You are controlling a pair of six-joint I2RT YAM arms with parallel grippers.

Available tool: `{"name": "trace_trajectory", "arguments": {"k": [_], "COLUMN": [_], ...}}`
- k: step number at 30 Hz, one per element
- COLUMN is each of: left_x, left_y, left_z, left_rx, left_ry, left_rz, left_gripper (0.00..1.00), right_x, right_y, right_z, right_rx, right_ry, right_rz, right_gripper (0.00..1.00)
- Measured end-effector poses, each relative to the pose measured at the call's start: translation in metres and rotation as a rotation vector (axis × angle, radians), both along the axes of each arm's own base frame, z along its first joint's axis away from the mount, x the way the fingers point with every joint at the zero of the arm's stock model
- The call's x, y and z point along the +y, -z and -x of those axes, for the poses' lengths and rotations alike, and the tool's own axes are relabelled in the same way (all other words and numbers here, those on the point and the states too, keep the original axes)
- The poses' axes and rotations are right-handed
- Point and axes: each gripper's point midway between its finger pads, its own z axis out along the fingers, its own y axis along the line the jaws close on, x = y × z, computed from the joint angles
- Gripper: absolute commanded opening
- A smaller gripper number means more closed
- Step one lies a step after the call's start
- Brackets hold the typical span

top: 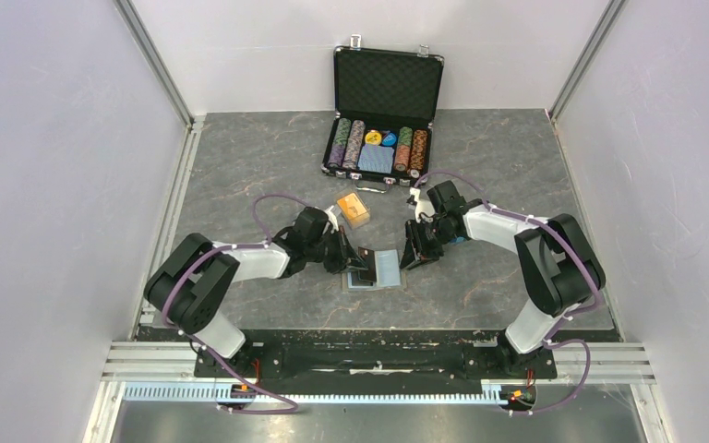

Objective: Put the credit cards into the card holder
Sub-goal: Insert the credit card into the card holder.

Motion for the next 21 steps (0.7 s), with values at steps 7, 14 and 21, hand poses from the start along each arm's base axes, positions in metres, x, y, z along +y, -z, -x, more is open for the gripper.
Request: {"name": "trace_trajectory", "arguments": {"k": [7,14,21], "left_x": [-0.008,-0.014,-0.014], "left_y": [0.003,0.007,0.008], "left_z": [0.000,0.002,0.002], "left_rx": [0.006,0.028,0.052], "left_ry": [0.020,0.025,0.008], "left_rz": [-0.003,-0.021,-0.054], "left_gripper": [0.02,0.02,0.02], "right_x": [-0.001,-0.002,-0.003], "right_y": [0.004,0.009,0.011], "right_z": [0.002,0.007,0.008], "right_rx": [0.012,0.030,0.028], "right_ry": [-0.002,-0.004,-0.004], "right_rz": [0.002,0.006,0.005], "right_gripper": [0.24,0.18,0.11]}}
